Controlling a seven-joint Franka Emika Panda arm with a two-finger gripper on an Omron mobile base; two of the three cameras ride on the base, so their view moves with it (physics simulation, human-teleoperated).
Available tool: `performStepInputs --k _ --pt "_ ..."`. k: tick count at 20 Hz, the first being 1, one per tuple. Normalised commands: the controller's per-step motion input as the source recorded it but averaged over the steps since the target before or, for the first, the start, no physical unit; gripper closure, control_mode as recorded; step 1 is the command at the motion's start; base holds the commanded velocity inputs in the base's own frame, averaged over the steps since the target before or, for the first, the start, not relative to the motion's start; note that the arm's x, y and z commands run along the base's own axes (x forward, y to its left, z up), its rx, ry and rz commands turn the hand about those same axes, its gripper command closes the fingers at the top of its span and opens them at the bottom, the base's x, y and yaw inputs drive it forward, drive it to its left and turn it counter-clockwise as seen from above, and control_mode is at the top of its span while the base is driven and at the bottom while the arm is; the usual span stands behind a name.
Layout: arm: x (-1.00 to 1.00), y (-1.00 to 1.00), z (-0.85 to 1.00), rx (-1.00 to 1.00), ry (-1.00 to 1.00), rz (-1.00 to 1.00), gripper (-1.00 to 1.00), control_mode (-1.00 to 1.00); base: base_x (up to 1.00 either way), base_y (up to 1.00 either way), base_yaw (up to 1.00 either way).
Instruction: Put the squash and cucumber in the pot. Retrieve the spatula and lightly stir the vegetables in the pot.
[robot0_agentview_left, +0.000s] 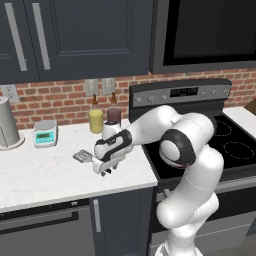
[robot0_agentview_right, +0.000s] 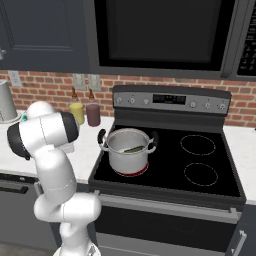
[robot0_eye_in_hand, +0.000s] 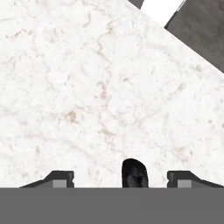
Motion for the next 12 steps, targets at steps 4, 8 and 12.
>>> performStepInputs --k 4,8,12 --pt "-0.04 0.13 -0.42 0.00 -0.01 0.00 1.00 -1.00 0.00 0.00 0.00" --pt "-0.06 0.05 -0.18 0.00 0.01 0.00 1.00 -1.00 0.00 0.00 0.00" --pt "-0.08 0.00 -0.17 0.00 0.00 0.07 1.00 -1.00 0.00 0.00 0.00"
